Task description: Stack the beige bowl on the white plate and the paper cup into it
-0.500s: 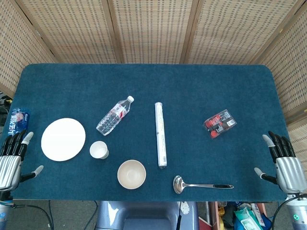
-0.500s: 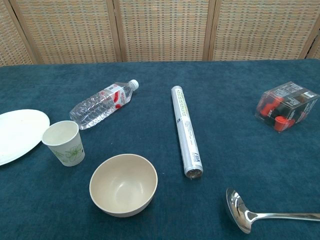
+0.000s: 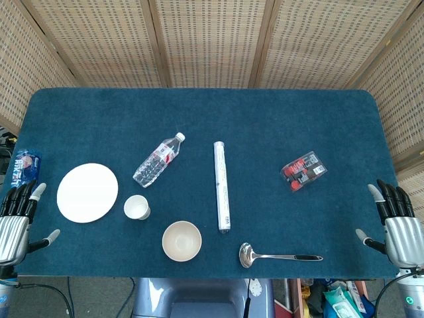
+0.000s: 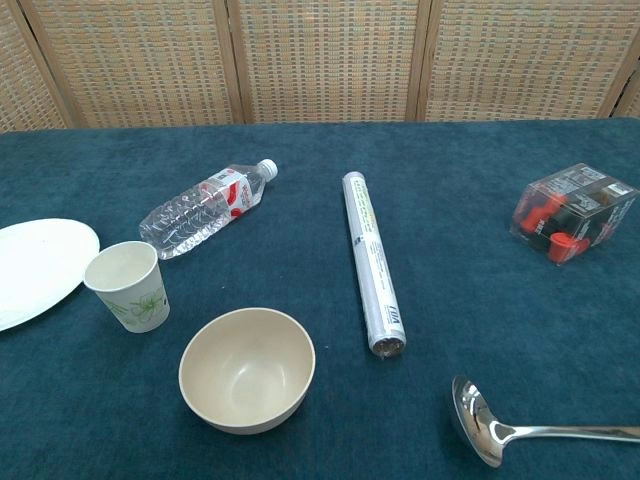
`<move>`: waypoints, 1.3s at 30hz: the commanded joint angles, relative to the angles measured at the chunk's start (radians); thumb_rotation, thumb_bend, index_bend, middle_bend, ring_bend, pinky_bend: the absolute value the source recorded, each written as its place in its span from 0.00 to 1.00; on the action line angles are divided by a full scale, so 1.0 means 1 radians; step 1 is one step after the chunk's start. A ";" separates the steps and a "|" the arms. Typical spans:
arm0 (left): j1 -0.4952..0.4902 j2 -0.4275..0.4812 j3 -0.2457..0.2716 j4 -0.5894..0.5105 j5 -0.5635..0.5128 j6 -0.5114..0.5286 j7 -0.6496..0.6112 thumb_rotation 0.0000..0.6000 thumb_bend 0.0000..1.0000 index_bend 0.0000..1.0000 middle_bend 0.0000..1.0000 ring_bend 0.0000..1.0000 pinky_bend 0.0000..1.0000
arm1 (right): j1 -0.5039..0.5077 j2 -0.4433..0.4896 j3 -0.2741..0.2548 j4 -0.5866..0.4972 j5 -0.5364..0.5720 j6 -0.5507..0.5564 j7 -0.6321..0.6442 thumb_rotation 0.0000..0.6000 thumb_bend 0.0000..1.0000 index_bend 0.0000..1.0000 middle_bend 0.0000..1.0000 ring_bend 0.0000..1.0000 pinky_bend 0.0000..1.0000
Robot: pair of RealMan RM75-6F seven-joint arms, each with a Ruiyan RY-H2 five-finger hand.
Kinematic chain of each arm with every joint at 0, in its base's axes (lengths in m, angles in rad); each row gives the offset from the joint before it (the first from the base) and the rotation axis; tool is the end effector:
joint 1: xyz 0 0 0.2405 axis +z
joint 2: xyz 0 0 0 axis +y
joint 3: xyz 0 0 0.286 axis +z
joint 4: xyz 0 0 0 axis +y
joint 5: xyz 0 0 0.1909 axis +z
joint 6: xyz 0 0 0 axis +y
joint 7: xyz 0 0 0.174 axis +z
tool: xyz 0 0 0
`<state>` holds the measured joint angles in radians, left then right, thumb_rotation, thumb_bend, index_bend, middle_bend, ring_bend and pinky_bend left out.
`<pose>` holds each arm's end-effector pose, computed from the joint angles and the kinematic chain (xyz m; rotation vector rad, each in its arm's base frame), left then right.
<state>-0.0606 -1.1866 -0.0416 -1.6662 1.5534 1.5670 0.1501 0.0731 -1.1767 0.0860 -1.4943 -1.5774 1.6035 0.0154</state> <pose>-0.3082 0.2008 0.1718 -1.3819 -0.8226 -0.9386 -0.3263 -0.2135 0.1991 1.3632 -0.7319 0.9989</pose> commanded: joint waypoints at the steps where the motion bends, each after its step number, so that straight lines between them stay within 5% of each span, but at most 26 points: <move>1: -0.001 0.001 0.000 0.000 -0.002 -0.004 -0.001 1.00 0.02 0.00 0.00 0.00 0.00 | -0.001 -0.009 0.007 0.006 0.000 0.011 -0.016 1.00 0.14 0.01 0.00 0.00 0.00; 25: -0.011 0.005 0.009 -0.005 0.033 -0.006 -0.005 1.00 0.02 0.00 0.00 0.00 0.00 | -0.005 -0.001 0.001 0.005 -0.001 0.007 0.015 1.00 0.14 0.01 0.00 0.00 0.00; 39: -0.129 0.050 0.073 0.003 0.284 -0.087 -0.071 1.00 0.08 0.05 0.00 0.00 0.00 | -0.007 0.004 0.007 0.002 0.015 0.001 0.026 1.00 0.14 0.01 0.00 0.00 0.00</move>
<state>-0.1705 -1.1402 0.0195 -1.6620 1.8130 1.4937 0.0850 0.0658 -1.1731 0.0929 -1.4919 -1.5629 1.6042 0.0417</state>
